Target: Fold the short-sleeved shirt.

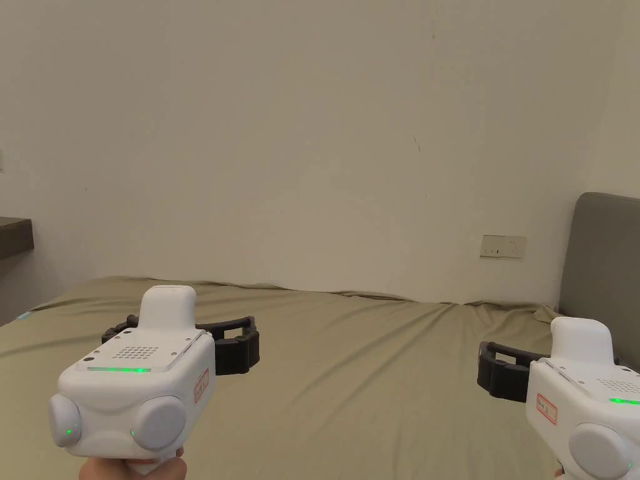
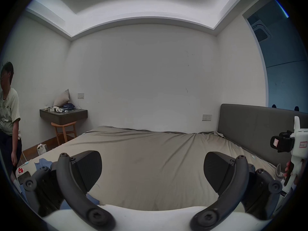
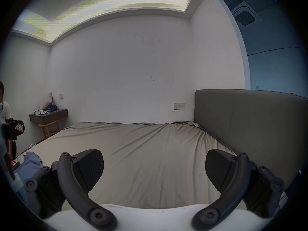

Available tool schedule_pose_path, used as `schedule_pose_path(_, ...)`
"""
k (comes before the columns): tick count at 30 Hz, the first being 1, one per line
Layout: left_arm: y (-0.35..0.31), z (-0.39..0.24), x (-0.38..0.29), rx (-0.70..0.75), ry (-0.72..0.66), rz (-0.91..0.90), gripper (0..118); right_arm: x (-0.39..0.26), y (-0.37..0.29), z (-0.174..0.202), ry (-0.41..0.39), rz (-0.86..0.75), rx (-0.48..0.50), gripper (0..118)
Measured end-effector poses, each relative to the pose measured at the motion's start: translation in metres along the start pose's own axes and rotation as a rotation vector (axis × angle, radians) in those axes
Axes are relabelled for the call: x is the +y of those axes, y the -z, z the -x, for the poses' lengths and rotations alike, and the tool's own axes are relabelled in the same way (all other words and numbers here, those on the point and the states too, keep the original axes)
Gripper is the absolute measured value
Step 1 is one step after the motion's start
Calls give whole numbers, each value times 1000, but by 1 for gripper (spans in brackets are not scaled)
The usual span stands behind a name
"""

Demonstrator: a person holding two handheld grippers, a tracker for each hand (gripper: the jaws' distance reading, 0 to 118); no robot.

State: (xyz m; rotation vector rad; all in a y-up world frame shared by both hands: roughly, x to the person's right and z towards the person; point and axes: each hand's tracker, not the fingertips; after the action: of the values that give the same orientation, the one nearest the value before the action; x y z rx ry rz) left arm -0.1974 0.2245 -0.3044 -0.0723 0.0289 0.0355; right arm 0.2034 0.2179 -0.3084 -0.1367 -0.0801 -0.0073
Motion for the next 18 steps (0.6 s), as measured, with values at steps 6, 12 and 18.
schedule_pose_path(6,-5,4,1,-19,38,21,118,2,-3,-1,-22,11,1,116)
schedule_pose_path(12,-4,1,3,73,48,-3,0,2,-10,-1,-63,23,-5,2)
schedule_pose_path(18,-21,37,6,97,17,4,0,5,-12,21,-71,37,67,2)
